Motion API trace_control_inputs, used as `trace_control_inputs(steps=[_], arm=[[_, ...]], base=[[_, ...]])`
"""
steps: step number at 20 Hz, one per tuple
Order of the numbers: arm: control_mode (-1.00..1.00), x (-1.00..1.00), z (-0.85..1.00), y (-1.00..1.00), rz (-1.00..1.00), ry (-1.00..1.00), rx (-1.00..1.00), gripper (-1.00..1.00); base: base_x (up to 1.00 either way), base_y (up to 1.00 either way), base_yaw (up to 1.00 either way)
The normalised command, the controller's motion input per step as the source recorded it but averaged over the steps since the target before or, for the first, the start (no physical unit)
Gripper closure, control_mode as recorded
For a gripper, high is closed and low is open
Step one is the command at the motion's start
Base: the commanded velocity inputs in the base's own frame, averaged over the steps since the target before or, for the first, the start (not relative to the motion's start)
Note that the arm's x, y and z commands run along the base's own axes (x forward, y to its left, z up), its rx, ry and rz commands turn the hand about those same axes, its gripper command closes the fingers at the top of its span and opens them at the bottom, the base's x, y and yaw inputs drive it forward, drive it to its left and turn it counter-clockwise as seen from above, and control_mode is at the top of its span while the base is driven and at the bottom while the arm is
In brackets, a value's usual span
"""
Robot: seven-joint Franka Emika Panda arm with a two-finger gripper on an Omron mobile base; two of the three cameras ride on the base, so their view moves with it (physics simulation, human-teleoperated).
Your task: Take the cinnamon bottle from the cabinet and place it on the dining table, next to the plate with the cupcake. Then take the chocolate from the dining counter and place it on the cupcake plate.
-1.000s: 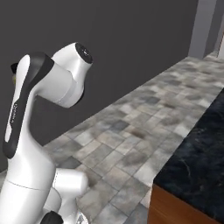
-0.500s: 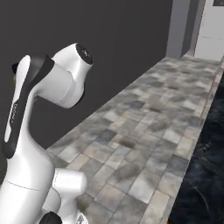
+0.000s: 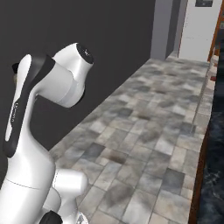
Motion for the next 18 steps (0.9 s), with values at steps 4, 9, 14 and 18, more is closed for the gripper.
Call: trace_control_inputs(steps=[4, 9, 14, 18], arm=[[1.00, 0.00, 0.00, 0.00, 0.00, 0.00, 0.00, 1.00], [1.00, 0.00, 0.00, 0.00, 0.00, 0.00, 0.00, 1.00], [1.00, 0.00, 0.00, 0.00, 0.00, 0.00, 0.00, 1.00], [1.00, 0.00, 0.00, 0.00, 0.00, 0.00, 0.00, 1.00]], base=[[0.90, 0.22, -0.23], [0.85, 0.23, -0.28], [0.85, 0.18, -0.26], [0.94, 0.01, -0.08]])
